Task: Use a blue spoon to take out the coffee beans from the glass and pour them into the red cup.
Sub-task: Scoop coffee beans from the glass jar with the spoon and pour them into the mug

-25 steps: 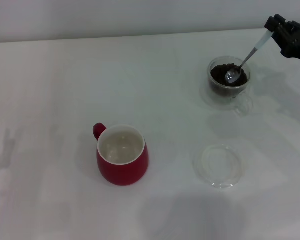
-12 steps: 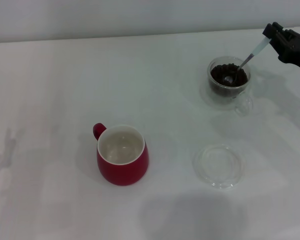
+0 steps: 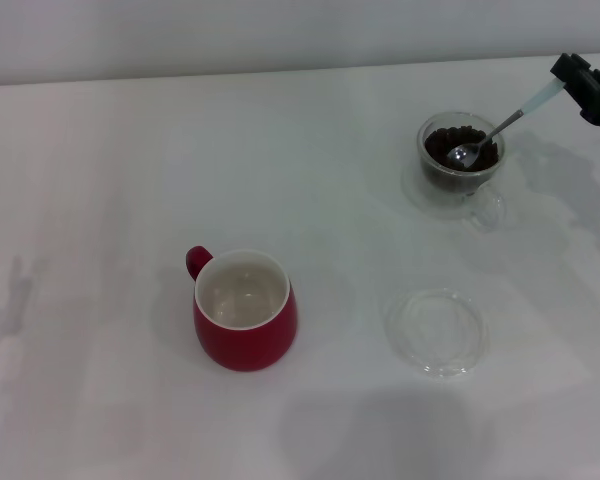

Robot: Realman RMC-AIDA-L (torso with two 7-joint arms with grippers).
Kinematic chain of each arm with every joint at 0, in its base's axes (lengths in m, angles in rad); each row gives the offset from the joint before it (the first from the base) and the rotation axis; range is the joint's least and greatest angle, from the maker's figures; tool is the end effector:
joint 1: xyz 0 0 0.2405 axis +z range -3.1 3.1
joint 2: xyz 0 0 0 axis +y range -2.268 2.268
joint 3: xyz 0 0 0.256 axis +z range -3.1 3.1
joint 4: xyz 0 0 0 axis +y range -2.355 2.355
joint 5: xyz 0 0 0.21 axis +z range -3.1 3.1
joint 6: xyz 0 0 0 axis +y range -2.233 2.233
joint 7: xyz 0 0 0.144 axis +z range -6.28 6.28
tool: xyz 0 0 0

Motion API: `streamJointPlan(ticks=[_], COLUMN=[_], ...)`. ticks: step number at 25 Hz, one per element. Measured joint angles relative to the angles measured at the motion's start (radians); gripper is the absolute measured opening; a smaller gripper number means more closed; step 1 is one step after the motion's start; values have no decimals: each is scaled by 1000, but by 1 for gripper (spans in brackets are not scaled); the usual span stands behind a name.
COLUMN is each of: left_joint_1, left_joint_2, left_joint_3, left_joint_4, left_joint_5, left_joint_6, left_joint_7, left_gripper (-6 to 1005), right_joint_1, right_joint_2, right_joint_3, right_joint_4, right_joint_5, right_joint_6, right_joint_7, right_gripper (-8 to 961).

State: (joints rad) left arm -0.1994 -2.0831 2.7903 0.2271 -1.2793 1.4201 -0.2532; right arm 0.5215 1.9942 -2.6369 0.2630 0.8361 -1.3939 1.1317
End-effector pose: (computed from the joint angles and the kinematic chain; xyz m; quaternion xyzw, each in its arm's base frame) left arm -0.3530 0.2343 -0.0255 -0.6441 -0.3008 -0.3662 0.6005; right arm 0.3569 0.3283 0.0538 -0.7020 0.3903 0.4153 0.4271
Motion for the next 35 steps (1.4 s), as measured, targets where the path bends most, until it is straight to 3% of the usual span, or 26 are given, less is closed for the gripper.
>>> streamJointPlan(ticks=[35], left_joint_1=[2], left_joint_2=[0], left_joint_3=[0], left_joint_4=[-4], left_joint_5=[0], left_joint_6=[-1], left_joint_7=[0], left_gripper=[733], right_joint_1=[8], right_joint_2=[-6], right_joint_3=[-58], right_joint_4=[5], right_joint_5=[-11], right_joint_6=[75], right_joint_7=[324], right_gripper=[139])
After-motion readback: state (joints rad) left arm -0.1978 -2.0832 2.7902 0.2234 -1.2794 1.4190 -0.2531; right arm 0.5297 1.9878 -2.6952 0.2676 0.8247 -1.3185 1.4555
